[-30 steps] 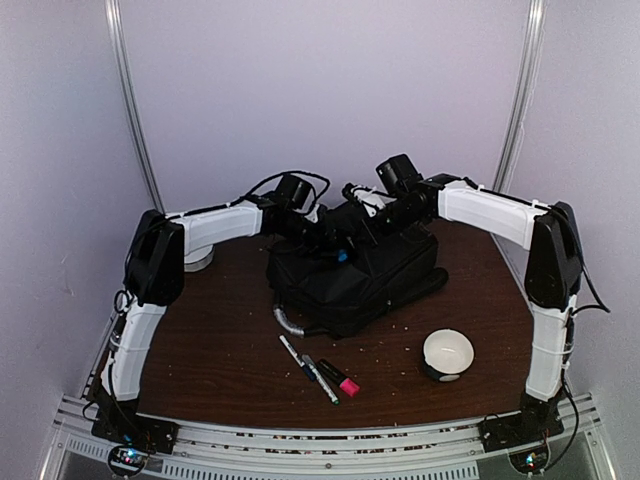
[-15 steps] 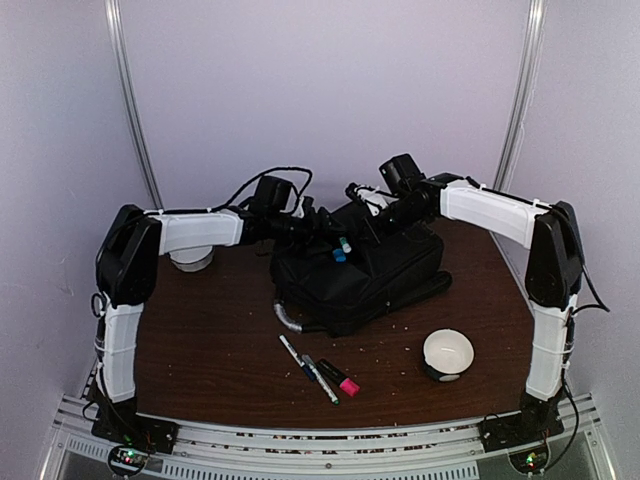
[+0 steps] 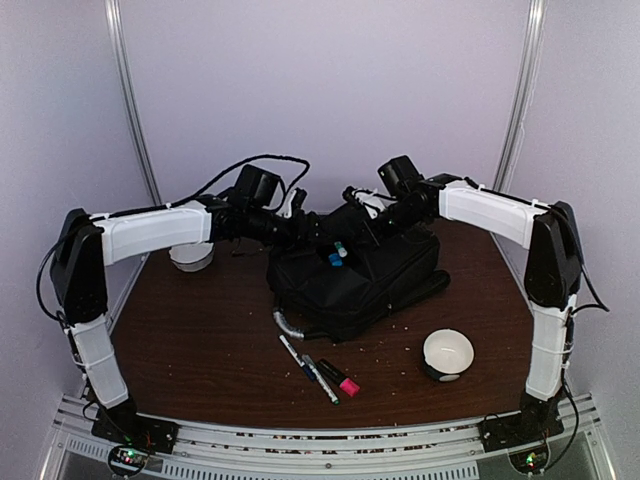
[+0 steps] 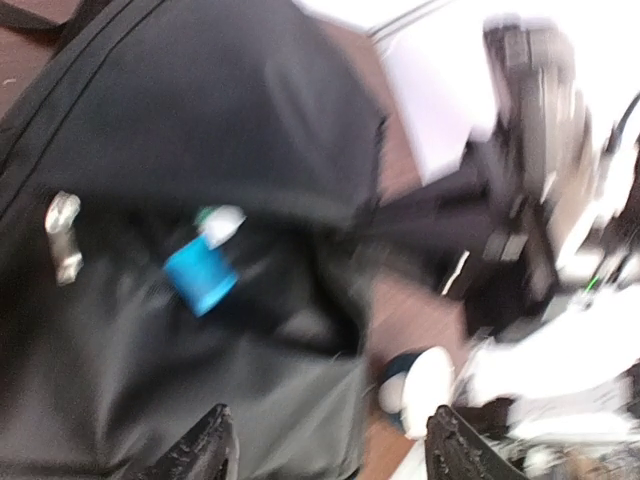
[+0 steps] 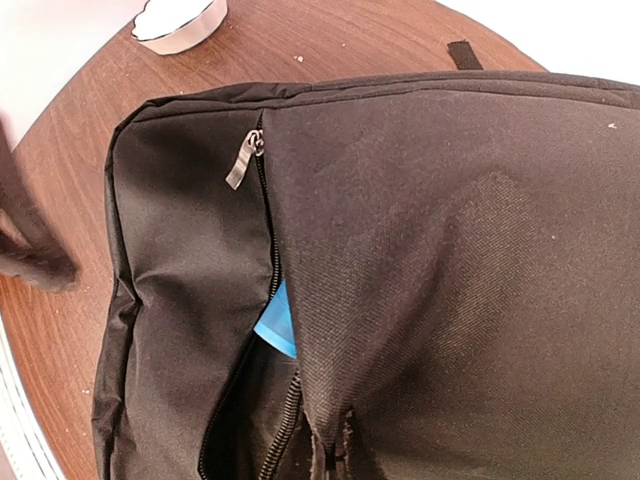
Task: Pack the student bag
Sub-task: Move the pen to the center of the board.
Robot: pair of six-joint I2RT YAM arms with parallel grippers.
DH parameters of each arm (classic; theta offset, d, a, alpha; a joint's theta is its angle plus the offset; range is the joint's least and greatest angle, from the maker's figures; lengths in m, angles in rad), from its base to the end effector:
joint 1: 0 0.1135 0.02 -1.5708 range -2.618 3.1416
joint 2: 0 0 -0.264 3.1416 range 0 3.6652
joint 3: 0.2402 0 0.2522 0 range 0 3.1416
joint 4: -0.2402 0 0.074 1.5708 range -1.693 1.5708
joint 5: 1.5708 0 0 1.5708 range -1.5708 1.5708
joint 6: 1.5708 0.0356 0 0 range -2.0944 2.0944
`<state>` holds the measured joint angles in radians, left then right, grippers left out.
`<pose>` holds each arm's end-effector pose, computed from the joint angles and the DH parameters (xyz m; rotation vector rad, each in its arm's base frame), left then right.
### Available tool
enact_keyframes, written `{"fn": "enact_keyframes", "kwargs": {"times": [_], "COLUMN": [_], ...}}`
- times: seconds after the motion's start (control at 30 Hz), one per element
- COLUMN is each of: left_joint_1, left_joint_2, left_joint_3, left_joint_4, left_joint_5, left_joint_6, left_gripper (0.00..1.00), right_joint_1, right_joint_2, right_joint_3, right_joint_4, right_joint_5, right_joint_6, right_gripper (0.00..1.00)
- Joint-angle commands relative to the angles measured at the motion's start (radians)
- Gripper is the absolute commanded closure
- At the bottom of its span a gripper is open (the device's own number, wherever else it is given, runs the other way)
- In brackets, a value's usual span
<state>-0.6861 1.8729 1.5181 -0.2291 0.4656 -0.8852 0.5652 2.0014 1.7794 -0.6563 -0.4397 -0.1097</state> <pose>0.3283 -0.2895 0.2784 0.0665 2.4374 -1.3255 0.3720 0.2539 0.2762 -1.0040 2.2611 0.7377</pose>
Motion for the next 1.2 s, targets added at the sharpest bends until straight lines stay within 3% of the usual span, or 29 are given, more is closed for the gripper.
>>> {"fn": "enact_keyframes", "kwargs": {"times": [0.0, 0.13, 0.27, 0.4, 0.57, 0.83, 1.17], "left_joint_1": [-0.069, -0.142, -0.176, -0.196, -0.228, -0.236, -0.237], "left_joint_2": [-0.111, -0.184, -0.222, -0.223, -0.207, -0.121, 0.037], "left_joint_3": [-0.022, -0.122, -0.234, -0.332, -0.427, -0.402, -0.287], "left_joint_4": [-0.327, -0.406, -0.463, -0.459, -0.274, -0.254, -0.326], "left_joint_5": [-0.239, -0.340, -0.439, -0.498, -0.464, -0.418, -0.422], "left_joint_6": [0.303, 0.425, 0.415, 0.261, 0.025, -0.105, -0.073], "left_gripper": [0.34, 0.36, 0.39, 0.44, 0.45, 0.47, 0.50], "right_joint_1": [0.020, 0.019, 0.020, 0.033, 0.046, 0.067, 0.072], "right_joint_2": [0.009, 0.025, 0.054, 0.099, 0.128, 0.143, 0.131], "right_joint_3": [-0.001, -0.006, -0.009, 0.010, 0.023, 0.045, 0.042], "right_joint_4": [0.026, 0.027, 0.037, 0.025, 0.019, 0.014, 0.009], "right_joint_5": [-0.099, -0.104, -0.106, -0.075, -0.043, -0.036, -0.051], "right_joint_6": [-0.017, -0.018, -0.003, 0.003, 0.002, 0.002, 0.003], "right_gripper": [1.00, 1.00, 1.00, 1.00, 1.00, 1.00, 1.00]}}
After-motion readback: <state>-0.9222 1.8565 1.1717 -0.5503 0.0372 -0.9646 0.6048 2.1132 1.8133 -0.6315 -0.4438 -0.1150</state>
